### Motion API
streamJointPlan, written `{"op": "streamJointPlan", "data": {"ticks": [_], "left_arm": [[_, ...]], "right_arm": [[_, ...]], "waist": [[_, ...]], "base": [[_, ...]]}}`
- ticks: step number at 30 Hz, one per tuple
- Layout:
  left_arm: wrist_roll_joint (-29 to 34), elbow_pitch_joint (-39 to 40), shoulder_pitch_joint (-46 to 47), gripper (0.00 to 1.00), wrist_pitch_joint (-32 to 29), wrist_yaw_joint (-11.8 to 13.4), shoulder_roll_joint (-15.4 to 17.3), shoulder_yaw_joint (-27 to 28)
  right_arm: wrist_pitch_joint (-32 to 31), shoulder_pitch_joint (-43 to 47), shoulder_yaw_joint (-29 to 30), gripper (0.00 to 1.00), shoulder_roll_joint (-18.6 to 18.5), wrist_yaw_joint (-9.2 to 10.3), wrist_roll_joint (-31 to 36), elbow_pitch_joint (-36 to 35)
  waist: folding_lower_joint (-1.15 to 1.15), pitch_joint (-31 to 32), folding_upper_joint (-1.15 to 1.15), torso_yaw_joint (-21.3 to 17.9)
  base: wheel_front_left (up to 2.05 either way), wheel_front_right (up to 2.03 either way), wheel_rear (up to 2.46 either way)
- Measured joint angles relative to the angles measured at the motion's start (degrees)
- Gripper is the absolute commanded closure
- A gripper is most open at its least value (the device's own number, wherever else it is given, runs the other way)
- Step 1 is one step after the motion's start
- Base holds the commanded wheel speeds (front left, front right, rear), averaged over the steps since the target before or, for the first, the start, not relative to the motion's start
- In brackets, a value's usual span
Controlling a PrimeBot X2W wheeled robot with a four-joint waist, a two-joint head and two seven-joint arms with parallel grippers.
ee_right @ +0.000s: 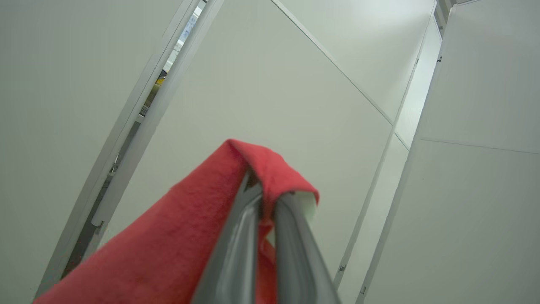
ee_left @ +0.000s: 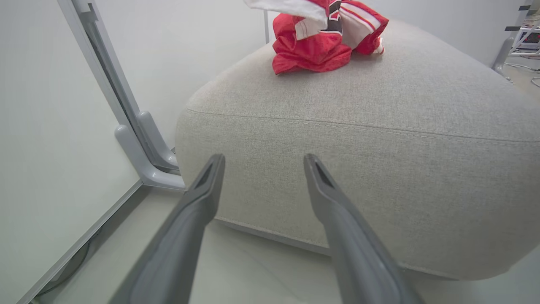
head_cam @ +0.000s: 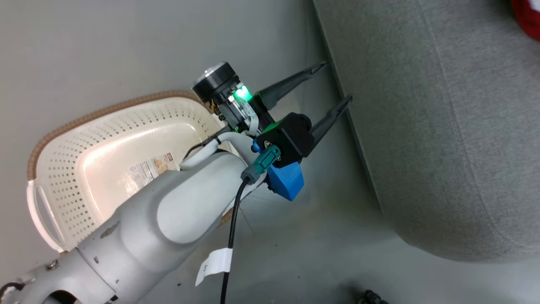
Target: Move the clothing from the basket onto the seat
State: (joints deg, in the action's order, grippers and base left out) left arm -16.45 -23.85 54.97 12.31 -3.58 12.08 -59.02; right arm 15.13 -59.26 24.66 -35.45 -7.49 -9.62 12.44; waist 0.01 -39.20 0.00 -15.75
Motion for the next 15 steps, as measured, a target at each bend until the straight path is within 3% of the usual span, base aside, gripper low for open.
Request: {"op": "streamJointPlan", "data": {"ticks": [3, 7, 15], "left_arm": [[0.6, 1.2, 1.0, 0.00, -0.7, 0.1, 1.1, -0.1], [0.9, 2.9, 1.9, 0.00, -1.6, 0.3, 2.2, -0.2], [1.0, 5.3, 1.9, 0.00, -3.0, 0.5, 3.9, -0.8]], "right_arm": [[0.0, 0.0, 3.5, 1.00, -2.0, -0.01, 0.3, 3.3], [0.0, 2.5, 5.4, 1.00, -1.9, -0.01, 2.0, 7.4], [0.0, 7.9, 6.2, 1.00, 4.8, 0.00, 4.6, 12.2]], "waist": [[0.00, -2.5, 0.00, 0.0], [0.00, -5.3, 0.00, -0.3], [0.00, -7.8, 0.00, -1.8]], "base": [[0.00, 0.00, 0.00], [0.00, 0.00, 0.00], [0.00, 0.00, 0.00]]}}
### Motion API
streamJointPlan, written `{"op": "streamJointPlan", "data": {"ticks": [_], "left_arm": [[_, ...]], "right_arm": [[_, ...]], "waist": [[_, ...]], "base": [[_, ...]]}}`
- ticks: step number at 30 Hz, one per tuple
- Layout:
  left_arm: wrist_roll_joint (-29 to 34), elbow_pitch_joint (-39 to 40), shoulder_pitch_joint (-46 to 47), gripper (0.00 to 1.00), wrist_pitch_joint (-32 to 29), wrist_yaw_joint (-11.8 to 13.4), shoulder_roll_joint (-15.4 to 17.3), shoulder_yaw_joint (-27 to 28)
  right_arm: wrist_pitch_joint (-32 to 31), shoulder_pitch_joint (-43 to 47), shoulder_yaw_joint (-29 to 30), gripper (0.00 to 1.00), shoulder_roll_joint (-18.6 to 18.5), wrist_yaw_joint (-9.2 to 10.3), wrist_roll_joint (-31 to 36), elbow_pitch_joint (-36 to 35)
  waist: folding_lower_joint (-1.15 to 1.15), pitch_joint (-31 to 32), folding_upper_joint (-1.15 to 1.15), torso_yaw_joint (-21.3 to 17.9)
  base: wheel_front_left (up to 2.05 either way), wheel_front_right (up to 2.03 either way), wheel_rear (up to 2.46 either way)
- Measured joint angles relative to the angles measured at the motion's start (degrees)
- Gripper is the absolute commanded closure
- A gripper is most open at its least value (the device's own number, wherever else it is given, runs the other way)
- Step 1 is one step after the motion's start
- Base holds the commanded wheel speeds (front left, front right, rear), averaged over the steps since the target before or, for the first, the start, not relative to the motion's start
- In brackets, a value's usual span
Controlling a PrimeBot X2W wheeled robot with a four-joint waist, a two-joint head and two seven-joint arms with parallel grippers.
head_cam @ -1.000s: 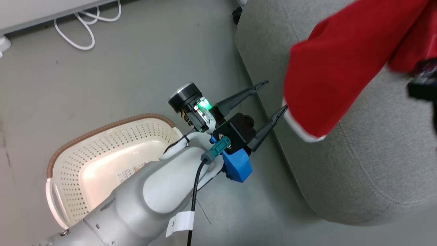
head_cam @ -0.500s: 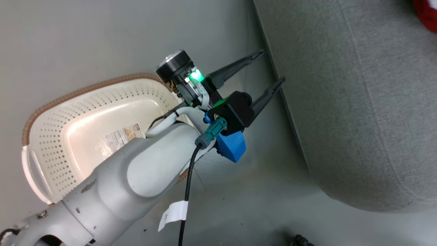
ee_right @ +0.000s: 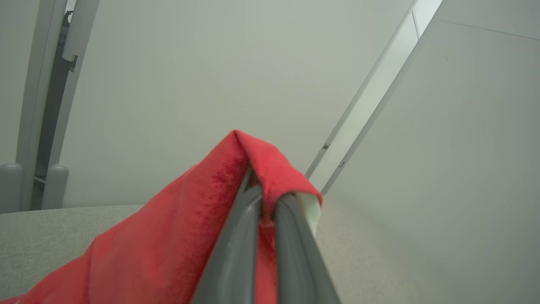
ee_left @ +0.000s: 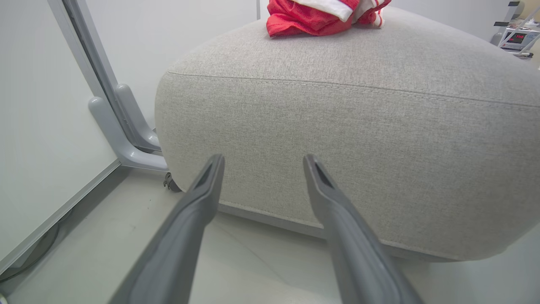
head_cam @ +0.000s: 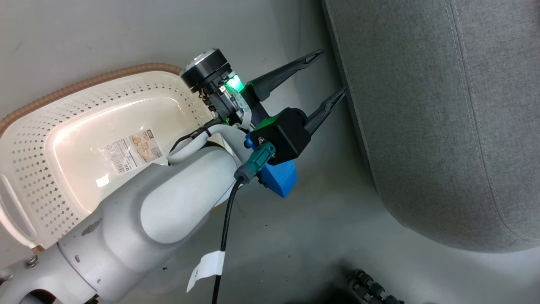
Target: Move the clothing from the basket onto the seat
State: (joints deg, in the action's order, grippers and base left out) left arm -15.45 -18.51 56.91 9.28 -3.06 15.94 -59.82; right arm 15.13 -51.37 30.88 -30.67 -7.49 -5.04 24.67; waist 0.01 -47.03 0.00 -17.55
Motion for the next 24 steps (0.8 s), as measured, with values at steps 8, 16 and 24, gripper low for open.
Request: {"op": "streamJointPlan", "data": {"ticks": [8, 16, 24], "left_arm": [[0.0, 1.9, 0.0, 0.00, -1.2, 0.3, 1.5, -0.3], [-0.3, 2.3, -0.1, 0.00, -1.3, 0.7, 2.0, -0.5], [-1.7, 0.4, -2.2, 0.00, 1.4, 1.3, 1.2, -0.8]], "right_arm": [[0.0, 3.7, -1.3, 1.00, 7.0, -0.01, 1.6, 3.3], [0.0, 3.9, -1.5, 0.07, 7.3, -0.01, 0.3, 6.8], [0.0, 11.3, -1.8, 0.00, 8.8, -0.01, -1.4, 6.5]], "waist": [[0.00, -0.9, 0.00, -0.1], [0.00, 0.0, 0.00, 0.0], [-0.01, 4.7, 0.00, -0.8]], "base": [[0.00, 0.00, 0.00], [0.00, 0.00, 0.00], [0.00, 0.00, 0.00]]}}
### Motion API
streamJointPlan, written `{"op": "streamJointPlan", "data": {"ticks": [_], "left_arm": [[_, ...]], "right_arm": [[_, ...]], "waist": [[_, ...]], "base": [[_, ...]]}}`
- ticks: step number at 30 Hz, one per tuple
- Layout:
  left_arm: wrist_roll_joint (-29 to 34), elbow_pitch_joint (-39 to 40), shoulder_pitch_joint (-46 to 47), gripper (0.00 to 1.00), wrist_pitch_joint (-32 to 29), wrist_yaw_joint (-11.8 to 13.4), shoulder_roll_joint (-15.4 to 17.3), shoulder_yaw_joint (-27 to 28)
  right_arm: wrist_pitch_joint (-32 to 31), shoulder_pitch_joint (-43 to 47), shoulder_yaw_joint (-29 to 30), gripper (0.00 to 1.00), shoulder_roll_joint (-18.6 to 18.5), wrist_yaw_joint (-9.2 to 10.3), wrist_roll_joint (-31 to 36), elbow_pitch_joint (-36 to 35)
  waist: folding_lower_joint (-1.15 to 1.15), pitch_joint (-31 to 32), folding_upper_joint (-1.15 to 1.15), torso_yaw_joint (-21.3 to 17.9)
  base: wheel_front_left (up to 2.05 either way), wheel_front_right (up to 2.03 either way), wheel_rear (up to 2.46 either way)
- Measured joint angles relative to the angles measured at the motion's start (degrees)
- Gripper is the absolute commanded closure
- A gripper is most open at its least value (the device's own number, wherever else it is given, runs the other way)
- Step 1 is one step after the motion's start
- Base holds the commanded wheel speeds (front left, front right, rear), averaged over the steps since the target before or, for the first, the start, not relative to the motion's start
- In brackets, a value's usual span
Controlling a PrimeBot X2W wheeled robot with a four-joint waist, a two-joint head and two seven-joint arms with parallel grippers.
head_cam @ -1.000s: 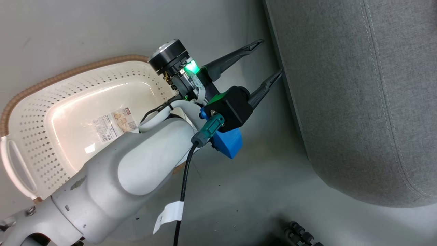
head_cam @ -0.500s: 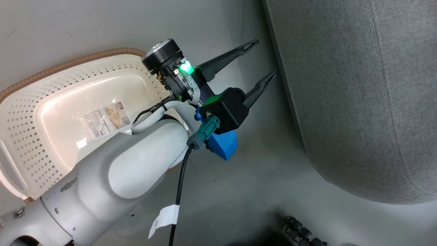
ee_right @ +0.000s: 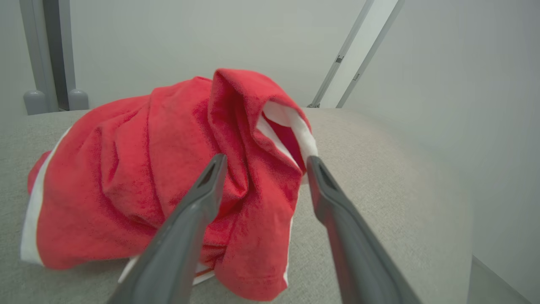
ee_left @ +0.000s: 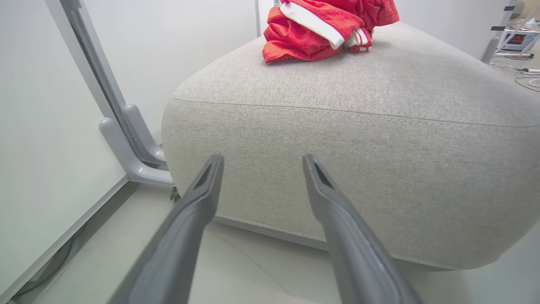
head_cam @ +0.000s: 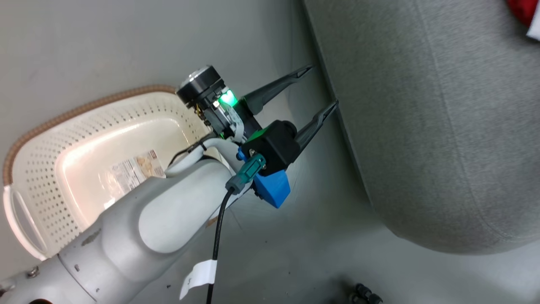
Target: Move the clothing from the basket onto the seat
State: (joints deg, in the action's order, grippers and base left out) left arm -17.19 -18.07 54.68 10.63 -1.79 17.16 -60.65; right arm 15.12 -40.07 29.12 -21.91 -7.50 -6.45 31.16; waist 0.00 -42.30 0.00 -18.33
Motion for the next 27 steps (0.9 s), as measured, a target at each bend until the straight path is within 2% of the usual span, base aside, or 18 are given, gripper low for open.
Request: {"op": "streamJointPlan", "data": {"ticks": [4, 12, 19, 27], "left_arm": [[-1.5, -1.5, -2.0, 0.00, 1.8, 0.6, -1.1, 0.3], [-5.5, -4.0, -8.6, 0.00, 4.3, 4.0, -2.8, 5.3], [-5.2, 0.4, -15.2, 0.00, 4.4, 6.4, -3.6, 14.8], [-2.3, 4.0, -23.4, 0.00, 4.4, 7.3, -4.8, 27.3]], "right_arm": [[0.0, 5.5, -0.9, 0.00, 0.7, 0.00, 0.3, -1.5], [0.0, 14.4, -5.4, 0.00, 2.4, 0.01, 1.0, -14.8], [0.0, 18.1, -13.8, 0.00, 3.1, 0.00, 1.2, -21.3], [0.0, 19.2, -22.7, 0.00, 4.7, 0.01, 0.8, -25.0]], "waist": [[0.00, 3.9, 0.00, -0.6], [-0.01, 14.5, 0.00, -1.1], [-0.01, 22.3, 0.00, 0.9], [-0.01, 27.9, -0.01, 6.7]], "base": [[0.00, 0.00, 0.00], [0.00, 0.00, 0.00], [0.00, 0.00, 0.00], [0.00, 0.00, 0.00]]}}
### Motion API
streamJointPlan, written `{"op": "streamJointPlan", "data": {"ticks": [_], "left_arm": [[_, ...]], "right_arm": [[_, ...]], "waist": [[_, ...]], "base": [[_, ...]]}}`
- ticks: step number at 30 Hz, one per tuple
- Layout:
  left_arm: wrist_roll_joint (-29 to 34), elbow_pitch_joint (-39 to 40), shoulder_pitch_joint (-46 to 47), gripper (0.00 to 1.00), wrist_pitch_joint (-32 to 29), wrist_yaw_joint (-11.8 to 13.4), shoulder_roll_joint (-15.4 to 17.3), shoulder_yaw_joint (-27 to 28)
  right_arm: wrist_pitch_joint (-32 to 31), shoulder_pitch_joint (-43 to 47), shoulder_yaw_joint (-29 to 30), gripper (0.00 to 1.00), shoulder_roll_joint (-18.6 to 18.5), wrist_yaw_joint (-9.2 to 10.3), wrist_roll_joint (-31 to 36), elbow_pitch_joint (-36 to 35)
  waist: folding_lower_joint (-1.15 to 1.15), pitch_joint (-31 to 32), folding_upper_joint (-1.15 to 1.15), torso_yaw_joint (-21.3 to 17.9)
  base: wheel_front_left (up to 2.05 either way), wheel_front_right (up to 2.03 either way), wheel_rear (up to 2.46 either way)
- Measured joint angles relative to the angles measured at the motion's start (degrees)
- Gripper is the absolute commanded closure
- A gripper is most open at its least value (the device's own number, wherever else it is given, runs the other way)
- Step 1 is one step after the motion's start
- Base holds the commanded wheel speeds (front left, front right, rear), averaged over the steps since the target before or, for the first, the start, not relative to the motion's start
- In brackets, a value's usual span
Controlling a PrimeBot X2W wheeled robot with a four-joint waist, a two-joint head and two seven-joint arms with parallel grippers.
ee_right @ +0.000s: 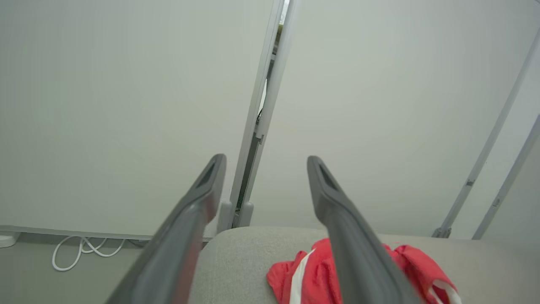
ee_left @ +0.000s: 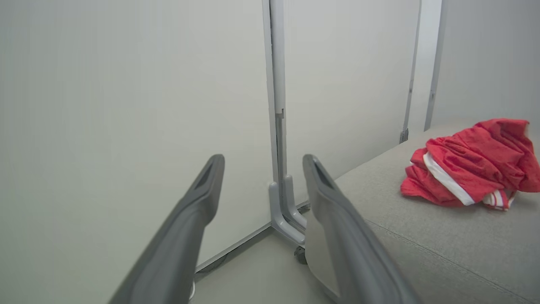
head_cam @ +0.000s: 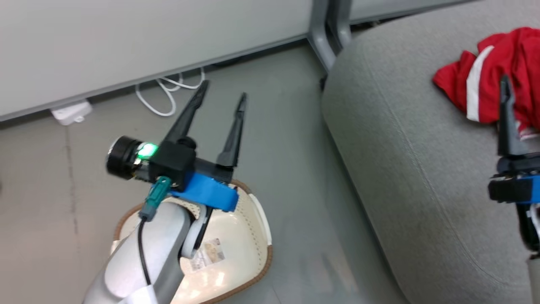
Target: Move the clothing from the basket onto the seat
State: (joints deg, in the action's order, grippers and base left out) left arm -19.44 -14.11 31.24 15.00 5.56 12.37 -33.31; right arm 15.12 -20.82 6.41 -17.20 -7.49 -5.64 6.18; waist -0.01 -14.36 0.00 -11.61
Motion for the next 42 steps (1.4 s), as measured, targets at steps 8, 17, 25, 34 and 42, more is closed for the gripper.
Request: {"op": "streamJointPlan", "data": {"ticks": [8, 17, 25, 34, 42], "left_arm": [[3.2, 1.5, -8.0, 0.00, 0.0, -1.2, -2.2, 11.5], [6.8, 2.2, -16.6, 0.00, 0.1, -4.7, -5.8, 21.9], [10.1, 2.2, -23.1, 0.00, 0.1, -8.4, -8.4, 27.7], [11.7, 2.1, -25.5, 0.00, 0.1, -9.7, -9.3, 30.6], [11.4, 1.8, -27.3, 0.00, 0.1, -10.0, -9.4, 31.2]], "right_arm": [[0.0, 1.9, -5.6, 0.00, 2.9, -0.01, -0.3, 0.0], [0.0, 6.5, -6.4, 0.00, 6.1, 0.00, -1.0, 4.1], [0.0, 10.9, -5.9, 0.00, 8.0, 0.00, -1.6, 8.2], [0.0, 13.4, -6.1, 0.00, 10.0, 0.00, -2.1, 9.5], [0.0, 14.6, -6.9, 0.00, 11.0, 0.00, -2.2, 9.7]], "waist": [[0.00, 4.3, 0.00, 5.8], [0.00, 9.3, 0.00, 10.0], [0.00, 12.6, 0.00, 12.3], [0.01, 14.1, 0.00, 13.7], [0.01, 15.0, 0.00, 14.2]], "base": [[0.00, 0.00, 0.00], [0.00, 0.00, 0.00], [0.00, 0.00, 0.00], [0.00, 0.00, 0.00], [0.00, 0.00, 0.00]]}}
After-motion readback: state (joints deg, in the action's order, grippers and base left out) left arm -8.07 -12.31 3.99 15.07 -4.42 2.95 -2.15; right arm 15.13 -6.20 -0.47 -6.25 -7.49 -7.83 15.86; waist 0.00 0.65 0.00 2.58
